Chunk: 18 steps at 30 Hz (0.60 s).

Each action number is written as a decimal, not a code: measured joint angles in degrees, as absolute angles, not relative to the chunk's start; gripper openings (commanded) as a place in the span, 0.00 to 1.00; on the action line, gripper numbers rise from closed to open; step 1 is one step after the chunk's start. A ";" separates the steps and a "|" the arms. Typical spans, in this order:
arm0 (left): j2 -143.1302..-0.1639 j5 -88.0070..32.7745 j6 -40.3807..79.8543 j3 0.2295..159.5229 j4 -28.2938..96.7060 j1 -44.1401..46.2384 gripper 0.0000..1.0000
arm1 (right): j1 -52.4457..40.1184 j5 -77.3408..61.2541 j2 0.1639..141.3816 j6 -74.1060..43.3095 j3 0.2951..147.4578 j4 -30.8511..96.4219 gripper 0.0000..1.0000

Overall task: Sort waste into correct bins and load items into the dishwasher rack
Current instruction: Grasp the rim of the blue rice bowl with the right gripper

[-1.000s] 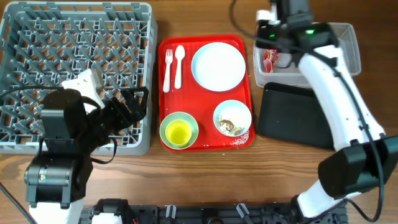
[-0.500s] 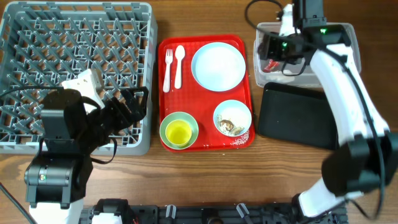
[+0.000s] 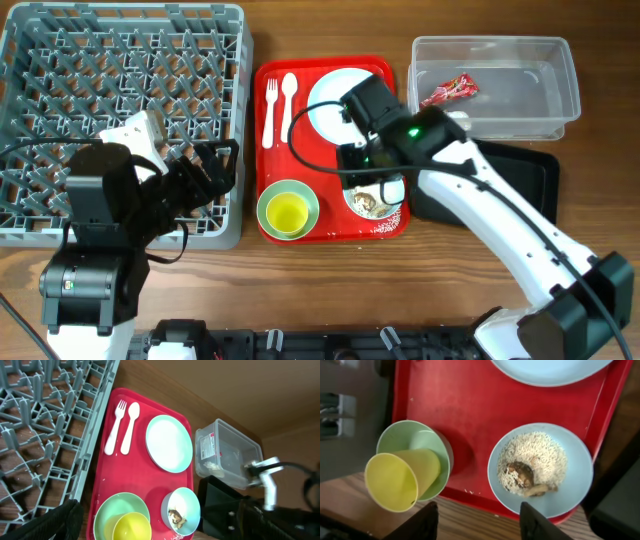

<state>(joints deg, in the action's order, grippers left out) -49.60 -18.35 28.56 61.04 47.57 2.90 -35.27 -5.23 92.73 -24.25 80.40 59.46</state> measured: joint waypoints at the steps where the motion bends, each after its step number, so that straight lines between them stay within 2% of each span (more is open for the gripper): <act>1: -49.60 -18.35 28.56 61.04 47.59 2.90 1.00 | -35.59 -4.89 92.73 -24.86 79.18 58.24 0.46; 5: -49.60 -18.37 28.56 61.04 47.57 2.90 1.00 | -36.34 -3.95 92.75 -27.03 71.35 48.29 0.44; 8: -49.60 -18.37 28.56 61.04 47.59 2.90 1.00 | -36.34 -2.96 92.82 -27.88 65.45 41.54 0.35; 14: -49.60 -18.37 28.58 61.04 47.59 2.90 1.00 | -36.34 -3.33 93.47 -28.71 59.09 33.58 0.33; 18: -49.60 -18.37 28.56 61.04 47.59 2.90 1.00 | -36.38 -4.71 96.31 -28.75 58.78 32.45 0.21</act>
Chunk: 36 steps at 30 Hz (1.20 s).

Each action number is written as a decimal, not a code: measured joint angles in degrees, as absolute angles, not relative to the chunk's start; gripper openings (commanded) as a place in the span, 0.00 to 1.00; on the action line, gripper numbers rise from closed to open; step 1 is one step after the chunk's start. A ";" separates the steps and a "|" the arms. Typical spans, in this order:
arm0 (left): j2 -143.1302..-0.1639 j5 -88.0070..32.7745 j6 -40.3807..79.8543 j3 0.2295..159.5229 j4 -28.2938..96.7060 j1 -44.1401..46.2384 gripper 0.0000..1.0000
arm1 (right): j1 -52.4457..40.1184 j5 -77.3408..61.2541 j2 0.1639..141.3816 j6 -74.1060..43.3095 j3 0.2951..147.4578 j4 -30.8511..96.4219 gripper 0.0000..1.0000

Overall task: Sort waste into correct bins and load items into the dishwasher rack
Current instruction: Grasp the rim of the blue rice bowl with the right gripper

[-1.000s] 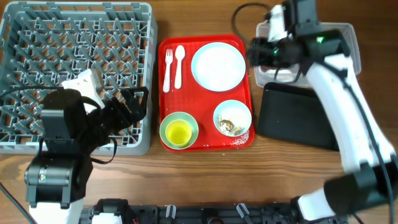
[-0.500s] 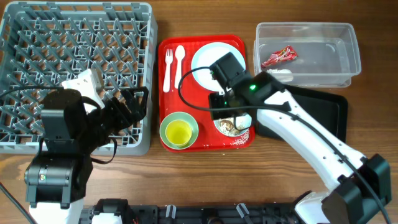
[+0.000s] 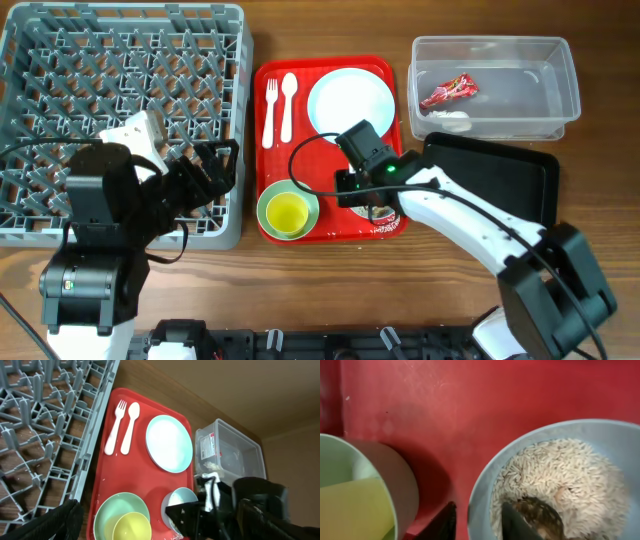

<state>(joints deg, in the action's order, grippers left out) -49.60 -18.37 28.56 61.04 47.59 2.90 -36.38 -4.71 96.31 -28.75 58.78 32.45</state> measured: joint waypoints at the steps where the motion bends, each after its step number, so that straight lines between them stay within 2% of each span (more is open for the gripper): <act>1: -49.60 -18.35 28.58 61.04 47.59 2.90 1.00 | -36.51 -5.02 97.06 -28.73 58.78 32.47 0.16; 4: -49.60 -18.37 28.56 61.04 47.59 2.90 1.00 | -37.15 -5.56 98.83 -28.53 58.72 32.51 0.04; 11: -49.60 -18.35 28.56 61.04 47.59 2.90 1.00 | -37.34 -3.81 98.21 -28.73 59.79 35.35 0.04; 20: -49.60 -18.35 28.58 61.04 47.59 2.90 1.00 | -36.99 -3.38 87.94 -31.86 60.27 37.41 0.04; 36: -49.60 -18.37 28.56 61.04 47.59 2.90 1.00 | -36.36 -2.74 85.80 -32.36 61.60 42.85 0.04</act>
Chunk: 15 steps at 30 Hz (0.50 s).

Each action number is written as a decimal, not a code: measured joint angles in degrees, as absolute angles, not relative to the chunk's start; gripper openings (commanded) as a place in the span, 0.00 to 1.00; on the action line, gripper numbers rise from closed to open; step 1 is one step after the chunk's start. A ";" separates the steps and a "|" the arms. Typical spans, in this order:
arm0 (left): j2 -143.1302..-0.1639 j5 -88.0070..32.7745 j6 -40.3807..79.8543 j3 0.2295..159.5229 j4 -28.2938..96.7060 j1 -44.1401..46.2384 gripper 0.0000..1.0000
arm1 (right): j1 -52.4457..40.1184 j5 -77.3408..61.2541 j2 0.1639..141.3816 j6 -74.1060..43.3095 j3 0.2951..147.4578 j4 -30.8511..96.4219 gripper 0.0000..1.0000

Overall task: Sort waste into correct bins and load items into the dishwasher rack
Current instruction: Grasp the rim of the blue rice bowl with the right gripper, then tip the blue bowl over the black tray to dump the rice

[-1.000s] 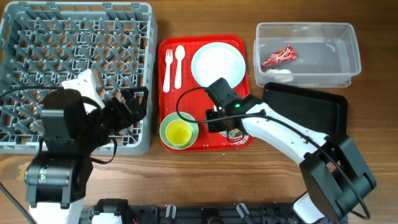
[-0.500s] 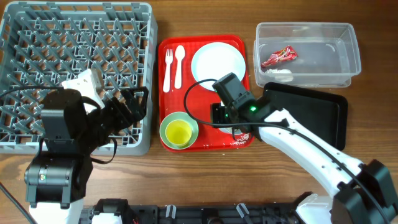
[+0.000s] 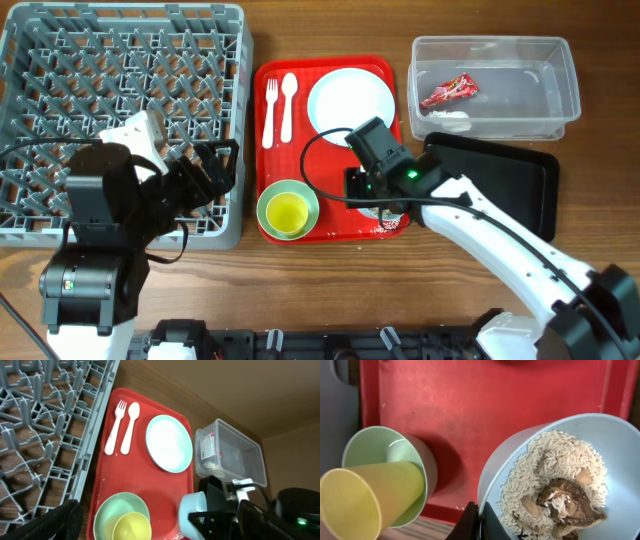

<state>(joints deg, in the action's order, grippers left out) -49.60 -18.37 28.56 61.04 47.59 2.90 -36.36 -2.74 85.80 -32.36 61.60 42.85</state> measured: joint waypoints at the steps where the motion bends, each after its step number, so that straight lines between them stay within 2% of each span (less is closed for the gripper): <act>1: -49.60 -18.37 28.56 61.04 47.59 2.90 1.00 | -35.81 -3.03 85.14 -32.40 61.67 43.42 0.04; 7: -49.60 -18.37 28.56 61.04 47.59 2.90 1.00 | -26.59 -8.49 79.88 -31.75 61.91 47.09 0.04; 15: -49.60 -18.37 28.56 61.04 47.59 2.90 1.00 | -7.01 -25.43 79.59 -22.90 61.95 47.27 0.04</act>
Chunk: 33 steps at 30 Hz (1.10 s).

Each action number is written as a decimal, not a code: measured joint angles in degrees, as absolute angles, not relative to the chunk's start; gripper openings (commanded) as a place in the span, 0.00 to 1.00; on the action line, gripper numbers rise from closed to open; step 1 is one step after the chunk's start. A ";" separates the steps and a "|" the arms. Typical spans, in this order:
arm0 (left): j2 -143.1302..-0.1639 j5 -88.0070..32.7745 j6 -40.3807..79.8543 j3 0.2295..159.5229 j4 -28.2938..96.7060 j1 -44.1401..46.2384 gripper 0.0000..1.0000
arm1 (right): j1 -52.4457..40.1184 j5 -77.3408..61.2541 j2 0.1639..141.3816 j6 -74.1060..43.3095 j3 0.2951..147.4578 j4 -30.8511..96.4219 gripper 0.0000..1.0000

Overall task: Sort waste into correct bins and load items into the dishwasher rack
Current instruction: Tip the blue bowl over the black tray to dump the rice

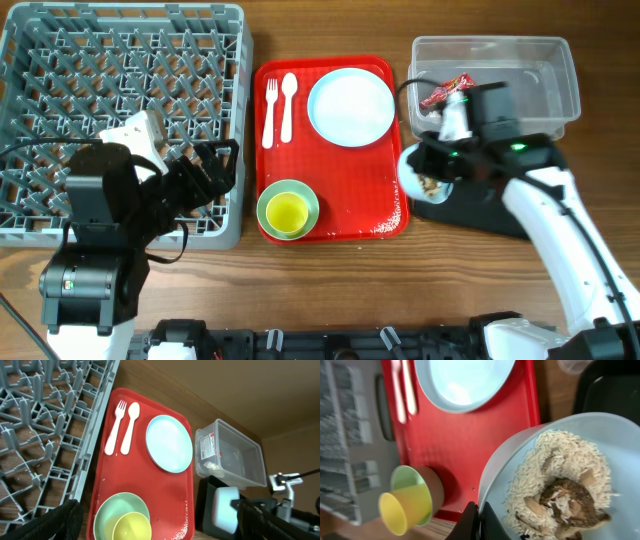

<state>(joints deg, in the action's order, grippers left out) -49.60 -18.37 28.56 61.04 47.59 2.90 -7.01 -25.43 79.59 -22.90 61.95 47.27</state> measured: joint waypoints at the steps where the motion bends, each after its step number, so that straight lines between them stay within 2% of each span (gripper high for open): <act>1: -49.60 -18.37 28.58 61.04 47.59 2.90 1.00 | -4.03 -28.34 79.59 -21.34 61.78 47.18 0.04; 8: -49.60 -18.37 28.56 61.04 47.59 2.90 1.00 | 14.22 -45.58 80.55 -11.51 55.53 43.86 0.04; 13: -49.60 -18.37 28.58 61.04 47.59 2.90 1.00 | 21.89 -59.22 85.01 -6.26 48.88 35.51 0.04; 16: -49.60 -18.35 28.56 61.04 47.59 2.90 1.00 | 24.91 -70.63 87.39 -3.92 46.50 31.57 0.04; 22: -49.60 -18.37 28.58 61.04 47.59 2.90 1.00 | 28.64 -82.83 87.77 -2.15 46.19 31.00 0.04; 30: -49.60 -18.37 28.56 61.04 47.59 2.90 1.00 | 29.21 -87.50 87.77 -1.58 46.19 31.38 0.04; 33: -49.60 -18.35 28.56 61.04 47.57 2.90 1.00 | 29.21 -83.57 87.74 -2.28 46.19 32.53 0.04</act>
